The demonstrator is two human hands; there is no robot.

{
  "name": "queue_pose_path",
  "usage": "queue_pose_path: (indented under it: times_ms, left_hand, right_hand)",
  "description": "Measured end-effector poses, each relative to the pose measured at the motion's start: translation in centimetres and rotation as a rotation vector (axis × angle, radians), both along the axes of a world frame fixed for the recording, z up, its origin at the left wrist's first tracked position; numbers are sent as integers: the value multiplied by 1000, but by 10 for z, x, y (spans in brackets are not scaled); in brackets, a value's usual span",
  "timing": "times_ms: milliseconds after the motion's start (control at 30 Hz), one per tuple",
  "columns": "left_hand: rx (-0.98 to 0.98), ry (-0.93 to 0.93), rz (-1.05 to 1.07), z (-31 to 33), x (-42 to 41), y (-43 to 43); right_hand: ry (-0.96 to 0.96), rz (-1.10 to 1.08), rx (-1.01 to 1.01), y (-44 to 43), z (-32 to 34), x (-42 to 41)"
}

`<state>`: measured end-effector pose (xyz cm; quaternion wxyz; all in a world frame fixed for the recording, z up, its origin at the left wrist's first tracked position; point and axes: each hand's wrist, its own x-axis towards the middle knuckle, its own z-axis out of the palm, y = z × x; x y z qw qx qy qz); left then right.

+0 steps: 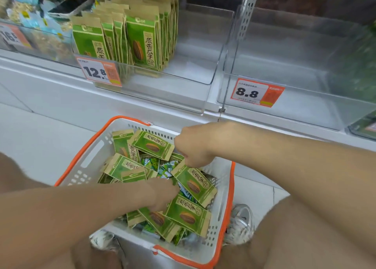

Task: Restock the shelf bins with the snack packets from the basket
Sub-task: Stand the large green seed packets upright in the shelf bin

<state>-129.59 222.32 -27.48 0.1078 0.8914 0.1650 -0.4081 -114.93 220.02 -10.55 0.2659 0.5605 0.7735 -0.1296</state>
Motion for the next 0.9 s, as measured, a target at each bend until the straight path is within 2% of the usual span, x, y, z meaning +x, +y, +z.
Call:
queue_pose_path:
  times_ms: [167, 400, 533, 667, 900]
  left_hand:
    - [0, -43, 112, -3, 5, 2]
    - [-199, -171, 365, 36, 28, 16]
    - [-181, -332, 404, 80, 36, 39]
    - [-53, -542, 424, 123, 31, 65]
    - [-29, -657, 319, 200, -5, 90]
  right_hand:
    - [0, 2, -2, 0, 2, 0]
    - [40, -7, 12, 3, 9, 4]
    - [56, -38, 32, 9, 17, 10]
    - [74, -76, 37, 17, 29, 14]
    - [160, -104, 20, 25, 59, 2]
